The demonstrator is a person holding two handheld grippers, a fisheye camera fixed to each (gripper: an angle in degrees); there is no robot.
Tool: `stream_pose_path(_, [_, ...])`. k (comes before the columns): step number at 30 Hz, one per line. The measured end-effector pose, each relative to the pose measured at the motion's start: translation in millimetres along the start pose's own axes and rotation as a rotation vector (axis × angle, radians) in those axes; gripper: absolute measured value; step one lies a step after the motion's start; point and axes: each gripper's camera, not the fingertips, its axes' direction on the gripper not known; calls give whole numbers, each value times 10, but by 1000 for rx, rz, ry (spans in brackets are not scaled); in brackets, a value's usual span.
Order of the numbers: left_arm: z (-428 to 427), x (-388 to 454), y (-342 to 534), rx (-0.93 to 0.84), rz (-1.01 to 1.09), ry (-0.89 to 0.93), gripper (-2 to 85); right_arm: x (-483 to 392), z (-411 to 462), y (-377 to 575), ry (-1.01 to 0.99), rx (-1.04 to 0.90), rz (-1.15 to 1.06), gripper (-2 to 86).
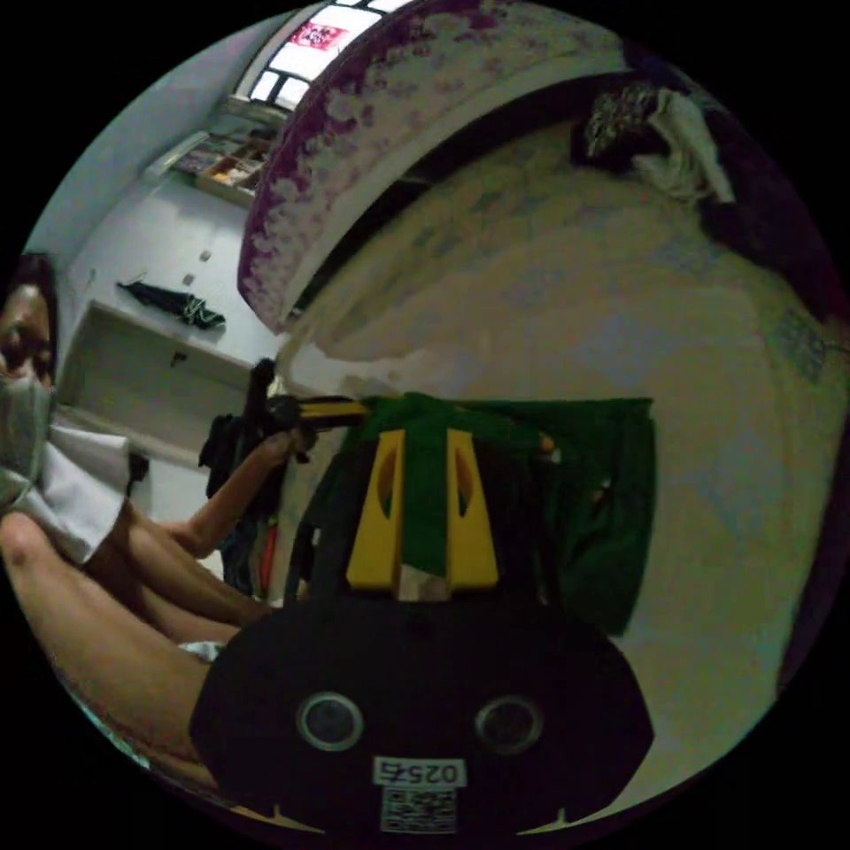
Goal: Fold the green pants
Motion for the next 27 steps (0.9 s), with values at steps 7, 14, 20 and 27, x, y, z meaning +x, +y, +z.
stream_pose_path(7, [-508, -599, -102, 106, -118, 144, -9, 591, 877, 364, 105, 47, 65, -4])
stream_pose_path(14, [-1520, -1115, 212, 208, -391, 189, 9, 965, 1391, 808, -22, 198, 216, 138])
stream_pose_path(20, [-1861, -1412, 575, 106, -564, 269, 82, 1068, 2698, 1054, 157, -1, 172, 136])
stream_pose_path(27, [-2384, -1420, 487, -3, -556, 388, 128, 1062, 3877, 1312, 214, 74, 151, 122])
